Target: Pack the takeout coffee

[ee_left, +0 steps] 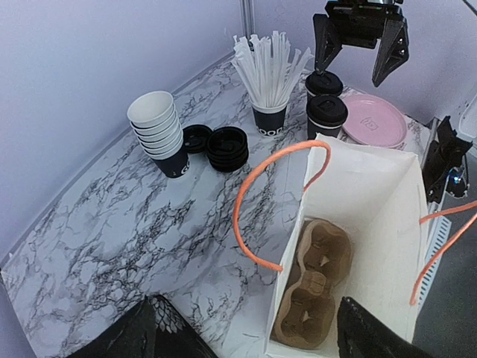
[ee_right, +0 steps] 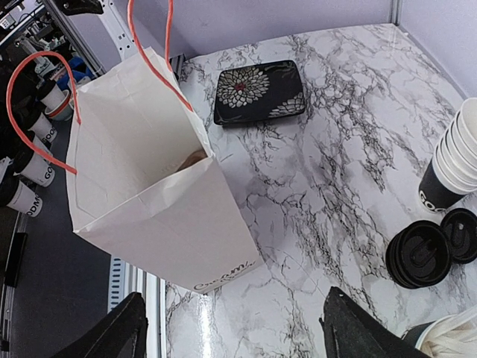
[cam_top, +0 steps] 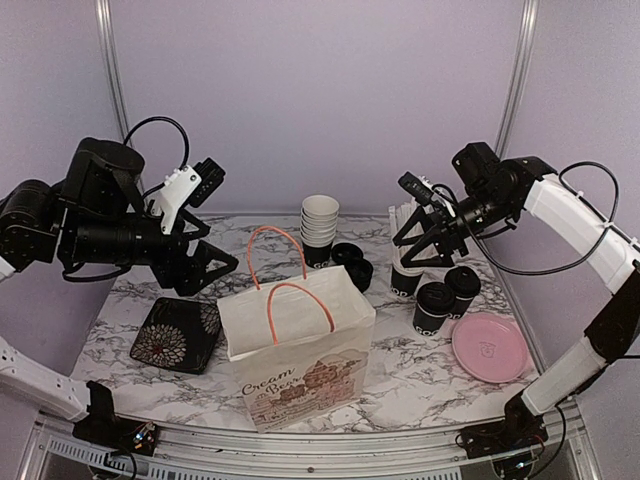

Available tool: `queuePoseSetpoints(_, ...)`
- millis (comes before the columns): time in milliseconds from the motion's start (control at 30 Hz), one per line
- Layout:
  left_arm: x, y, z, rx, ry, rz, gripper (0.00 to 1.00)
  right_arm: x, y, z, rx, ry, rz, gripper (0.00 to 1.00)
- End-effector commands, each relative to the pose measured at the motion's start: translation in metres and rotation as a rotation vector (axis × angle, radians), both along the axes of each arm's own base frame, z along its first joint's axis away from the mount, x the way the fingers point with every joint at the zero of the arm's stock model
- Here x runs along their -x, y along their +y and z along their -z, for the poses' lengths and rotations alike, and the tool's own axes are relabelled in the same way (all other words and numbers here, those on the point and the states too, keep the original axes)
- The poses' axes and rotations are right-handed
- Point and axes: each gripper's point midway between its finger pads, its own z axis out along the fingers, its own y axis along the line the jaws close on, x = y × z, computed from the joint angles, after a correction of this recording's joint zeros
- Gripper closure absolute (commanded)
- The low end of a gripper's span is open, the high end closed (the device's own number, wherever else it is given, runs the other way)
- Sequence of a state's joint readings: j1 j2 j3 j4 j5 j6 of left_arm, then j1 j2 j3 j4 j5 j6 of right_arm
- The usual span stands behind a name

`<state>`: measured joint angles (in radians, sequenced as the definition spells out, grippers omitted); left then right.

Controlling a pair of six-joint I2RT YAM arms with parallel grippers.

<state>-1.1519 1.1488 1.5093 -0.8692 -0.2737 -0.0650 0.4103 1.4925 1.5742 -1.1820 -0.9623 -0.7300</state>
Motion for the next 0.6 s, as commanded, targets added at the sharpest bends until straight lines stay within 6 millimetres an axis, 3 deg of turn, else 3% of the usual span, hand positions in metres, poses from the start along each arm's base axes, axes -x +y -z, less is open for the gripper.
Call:
queuePoseSetpoints(0, 0.014, -0.009, 0.017, 0.018, 0.102, 0.048, 0.19, 0.0, 0.001, -0.01, -0.026, -0.016, 0.0, 0.22)
queuePoseSetpoints(133, 0.002, -0.02, 0.035, -0.039, 0.125, 0.025, 0.26, 0.0, 0.001, -0.008, -0.028, -0.006, -0.005, 0.22)
queuePoseSetpoints(367, -0.038, -0.023, 0.057, -0.085, 0.185, -0.067, 0.54, 0.002, 0.0, -0.007, -0.025, -0.003, -0.007, 0.23)
queuePoseSetpoints(467, -0.044, -0.03, 0.059, -0.07, 0.2, -0.028, 0.74, 0.003, -0.001, -0.004, -0.019, -0.008, -0.004, 0.23)
queuePoseSetpoints(533, -0.042, -0.041, 0.055, -0.048, 0.202, 0.034, 0.95, 0.002, 0.0, -0.003, -0.017, -0.007, -0.004, 0.24)
queuePoseSetpoints(567, -0.039, -0.047, 0.054, -0.04, 0.203, 0.075, 1.0, 0.001, 0.0, -0.002, -0.015, -0.004, -0.005, 0.24)
